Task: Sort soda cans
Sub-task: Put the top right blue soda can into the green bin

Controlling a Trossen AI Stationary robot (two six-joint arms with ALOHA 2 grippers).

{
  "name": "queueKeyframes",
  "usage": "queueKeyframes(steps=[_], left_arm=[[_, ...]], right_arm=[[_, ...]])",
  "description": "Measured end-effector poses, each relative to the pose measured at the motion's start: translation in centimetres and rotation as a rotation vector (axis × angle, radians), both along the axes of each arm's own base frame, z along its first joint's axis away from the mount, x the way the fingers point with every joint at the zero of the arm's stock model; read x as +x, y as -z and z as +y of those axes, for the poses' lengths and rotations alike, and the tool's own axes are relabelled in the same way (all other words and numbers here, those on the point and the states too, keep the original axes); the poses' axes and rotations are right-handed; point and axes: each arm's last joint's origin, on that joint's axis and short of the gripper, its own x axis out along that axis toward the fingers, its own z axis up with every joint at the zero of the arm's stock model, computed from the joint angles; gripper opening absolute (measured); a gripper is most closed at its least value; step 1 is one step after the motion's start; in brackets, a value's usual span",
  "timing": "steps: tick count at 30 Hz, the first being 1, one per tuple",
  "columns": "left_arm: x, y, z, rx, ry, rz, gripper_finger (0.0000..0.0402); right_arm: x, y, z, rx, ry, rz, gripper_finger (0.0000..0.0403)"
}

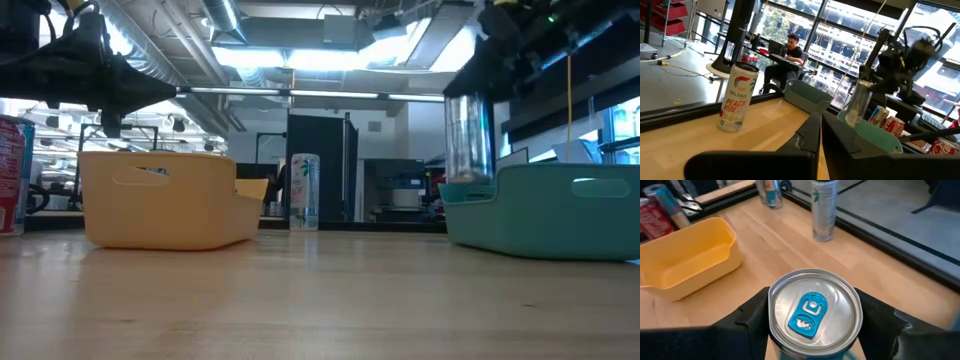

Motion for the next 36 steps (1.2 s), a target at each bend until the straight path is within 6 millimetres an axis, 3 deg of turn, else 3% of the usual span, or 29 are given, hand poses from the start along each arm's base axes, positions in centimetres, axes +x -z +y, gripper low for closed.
queueKeyframes(steps=[5, 15, 22, 29, 36], left_arm=[[0.0, 0.0, 0.0, 0.002, -0.002, 0.001, 0.0011], [0.0, 0.0, 0.0, 0.001, -0.007, 0.004, 0.0011], [0.0, 0.0, 0.0, 0.001, -0.015, 0.004, 0.0011], [0.0, 0.0, 0.1, 0.0, -0.02, 0.003, 0.0011], [0.0, 0.0, 0.1, 0.0, -0.02, 0.004, 0.0011]], right_arm=[[-0.3, 2.3, 0.9, -0.006, 0.034, -0.031, 0.0225], [-0.6, 6.2, 0.9, -0.019, 0.092, -0.065, 0.0225], [-0.4, 7.3, 0.9, -0.048, 0.117, -0.046, 0.0225], [1.5, 7.7, 1.1, -0.118, 0.09, -0.08, 0.0225], [3.3, 8.7, -0.1, -0.129, 0.126, -0.071, 0.0225]])
